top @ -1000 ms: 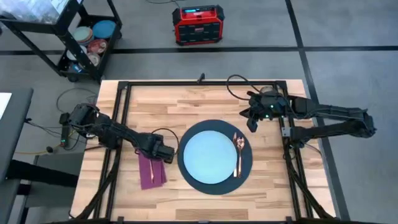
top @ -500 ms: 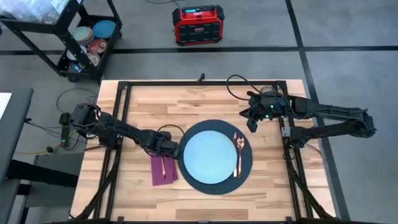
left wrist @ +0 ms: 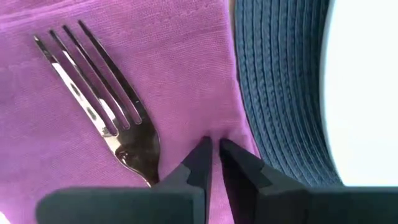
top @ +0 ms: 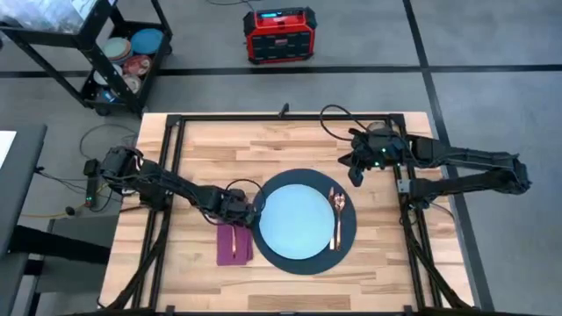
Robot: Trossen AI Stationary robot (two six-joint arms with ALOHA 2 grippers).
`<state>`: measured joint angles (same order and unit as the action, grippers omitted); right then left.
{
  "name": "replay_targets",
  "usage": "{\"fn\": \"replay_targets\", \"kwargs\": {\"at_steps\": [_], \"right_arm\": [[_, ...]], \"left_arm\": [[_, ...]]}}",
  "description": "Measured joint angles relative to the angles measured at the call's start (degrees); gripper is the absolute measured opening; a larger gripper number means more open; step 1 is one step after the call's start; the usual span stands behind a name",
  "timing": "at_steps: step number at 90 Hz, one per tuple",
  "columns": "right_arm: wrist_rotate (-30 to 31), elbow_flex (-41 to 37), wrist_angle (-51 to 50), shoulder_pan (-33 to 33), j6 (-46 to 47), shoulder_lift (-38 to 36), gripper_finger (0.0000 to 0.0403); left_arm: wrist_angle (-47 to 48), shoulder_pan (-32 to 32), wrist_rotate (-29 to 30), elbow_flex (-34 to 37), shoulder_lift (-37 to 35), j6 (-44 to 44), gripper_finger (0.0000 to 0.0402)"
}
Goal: Set table place
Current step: Move the pink table napkin to the left of the blue table mat, then move the blue glass to the top right of the blue table mat
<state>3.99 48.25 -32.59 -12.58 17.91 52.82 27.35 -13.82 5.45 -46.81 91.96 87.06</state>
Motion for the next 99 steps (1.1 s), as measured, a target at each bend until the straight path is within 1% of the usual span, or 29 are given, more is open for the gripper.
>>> {"fn": "replay_targets", "kwargs": {"at_steps": [9,27,43,51,59,65,71,75,79,87,93,99], "right_arm": [[0.0,0.0,0.6,-0.1,-0.7,0.0,0.0000],[0.0,0.0,2.7,-1.7,-1.3,0.0,0.0000],[0.0,0.0,3.3,-2.6,-1.5,0.0,0.0000],[-3.5,0.0,3.5,-2.6,-1.5,0.0,0.0000],[-10.7,0.0,4.5,-2.6,-1.5,0.0,0.0000],[-17.0,0.7,4.2,-2.6,-1.5,-0.1,0.0000],[-21.9,2.0,2.8,-2.3,-1.4,-0.2,0.0000],[-24.1,3.0,1.1,-1.8,-1.8,-0.3,0.0000],[-25.2,3.8,-1.3,-1.4,-3.2,-0.5,0.0000],[-25.2,5.3,-4.4,-0.3,-7.3,-0.5,0.0000],[-25.1,5.9,-4.8,0.0,-9.0,-0.4,0.0000],[-25.1,6.2,-4.7,0.3,-9.2,-0.3,0.0000]], "left_arm": [[0.5,0.1,-0.1,-0.4,0.0,0.3,0.0020],[1.3,1.6,-0.6,-2.8,0.0,-3.8,0.0020],[7.3,1.6,-0.3,-6.1,0.0,-3.1,0.0020],[12.3,1.6,1.0,-9.3,0.0,-1.3,0.0020],[15.7,1.6,5.5,-13.5,0.0,3.6,0.0020],[15.7,1.6,10.9,-16.9,0.0,6.8,0.0020],[15.1,1.7,17.1,-20.4,-0.1,6.8,0.0020],[15.0,1.8,21.1,-22.6,-0.1,5.6,0.0020],[14.8,1.8,24.9,-24.5,-0.1,4.5,0.0020],[13.1,1.8,31.1,-26.6,-0.1,3.3,0.0020],[11.2,1.8,34.1,-27.3,-0.1,2.3,0.0020],[9.5,1.8,34.8,-27.4,-0.1,1.7,0.0020]]}}
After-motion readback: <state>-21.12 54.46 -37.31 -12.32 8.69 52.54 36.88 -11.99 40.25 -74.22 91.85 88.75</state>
